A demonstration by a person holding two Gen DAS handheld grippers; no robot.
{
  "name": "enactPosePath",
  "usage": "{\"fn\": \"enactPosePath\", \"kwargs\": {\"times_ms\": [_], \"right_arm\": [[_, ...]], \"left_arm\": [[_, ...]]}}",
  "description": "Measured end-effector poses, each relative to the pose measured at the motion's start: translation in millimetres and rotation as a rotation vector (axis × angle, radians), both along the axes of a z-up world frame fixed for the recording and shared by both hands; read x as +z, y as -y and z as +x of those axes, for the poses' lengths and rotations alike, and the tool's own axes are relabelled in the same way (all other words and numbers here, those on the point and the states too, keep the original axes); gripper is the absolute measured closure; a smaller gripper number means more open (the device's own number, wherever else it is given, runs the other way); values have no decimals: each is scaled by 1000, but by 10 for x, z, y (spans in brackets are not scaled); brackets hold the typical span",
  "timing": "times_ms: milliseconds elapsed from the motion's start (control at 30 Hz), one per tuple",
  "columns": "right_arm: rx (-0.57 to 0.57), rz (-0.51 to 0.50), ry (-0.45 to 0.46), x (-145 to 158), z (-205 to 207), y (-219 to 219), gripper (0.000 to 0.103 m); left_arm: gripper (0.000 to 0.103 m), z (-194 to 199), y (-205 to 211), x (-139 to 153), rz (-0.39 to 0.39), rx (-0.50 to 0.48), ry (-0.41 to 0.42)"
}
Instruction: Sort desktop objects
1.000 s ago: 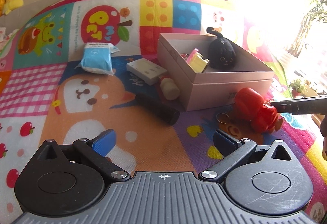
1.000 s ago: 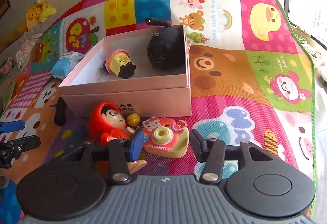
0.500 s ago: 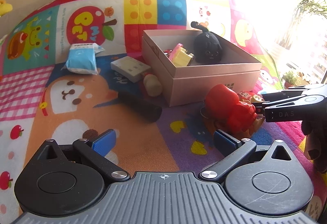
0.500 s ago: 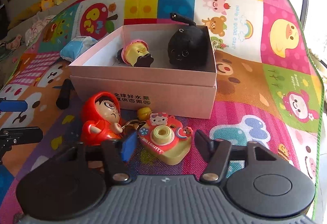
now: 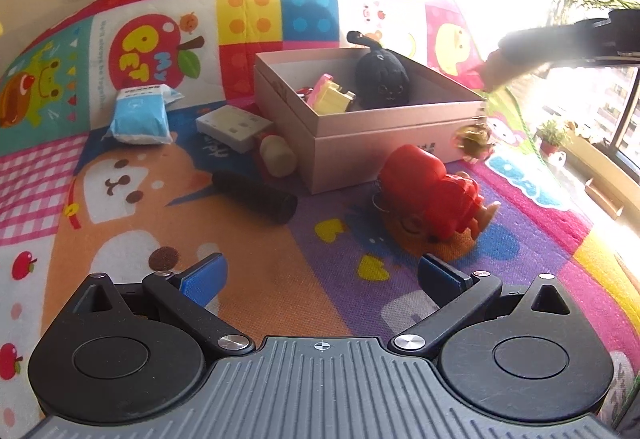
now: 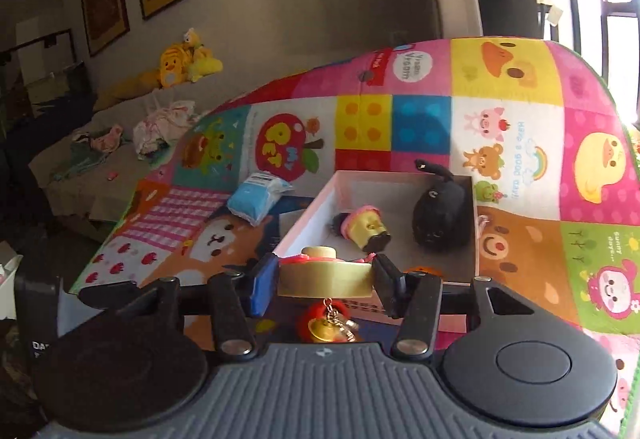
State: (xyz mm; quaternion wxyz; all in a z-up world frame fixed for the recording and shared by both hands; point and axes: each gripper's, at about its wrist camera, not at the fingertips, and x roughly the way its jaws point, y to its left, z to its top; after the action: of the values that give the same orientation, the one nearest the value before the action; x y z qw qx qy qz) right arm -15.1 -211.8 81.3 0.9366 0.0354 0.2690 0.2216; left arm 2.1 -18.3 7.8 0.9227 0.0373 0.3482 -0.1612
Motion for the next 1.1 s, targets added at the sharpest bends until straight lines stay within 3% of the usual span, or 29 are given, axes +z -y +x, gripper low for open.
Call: {"fn": "enactPosePath", "kwargs": {"times_ms": [100, 200, 300, 533, 800, 1000, 1100], "right_arm": [[77, 14, -14, -68, 26, -242, 51], [113, -22, -85, -257, 90, -393, 49], [77, -50, -101, -379, 79, -339, 45], [-58, 40, -177, -557, 254, 90, 45], [-48, 115, -297, -887, 466, 100, 45], [-109, 55, -235, -997, 346, 51, 45], [-177, 57, -204, -1021, 152, 109, 31]], "left_arm": [[0, -65, 60, -38, 23, -57, -8], [0, -125, 82, -51, 35, -80, -6], [0, -141, 69, -39, 30, -83, -4], [0, -129, 137, -61, 29, -101, -9], [0, -121, 197, -233, 81, -99, -8], [0, -124, 85, -222, 7, -92, 4], [0, -136, 21, -211, -24, -64, 15]]}}
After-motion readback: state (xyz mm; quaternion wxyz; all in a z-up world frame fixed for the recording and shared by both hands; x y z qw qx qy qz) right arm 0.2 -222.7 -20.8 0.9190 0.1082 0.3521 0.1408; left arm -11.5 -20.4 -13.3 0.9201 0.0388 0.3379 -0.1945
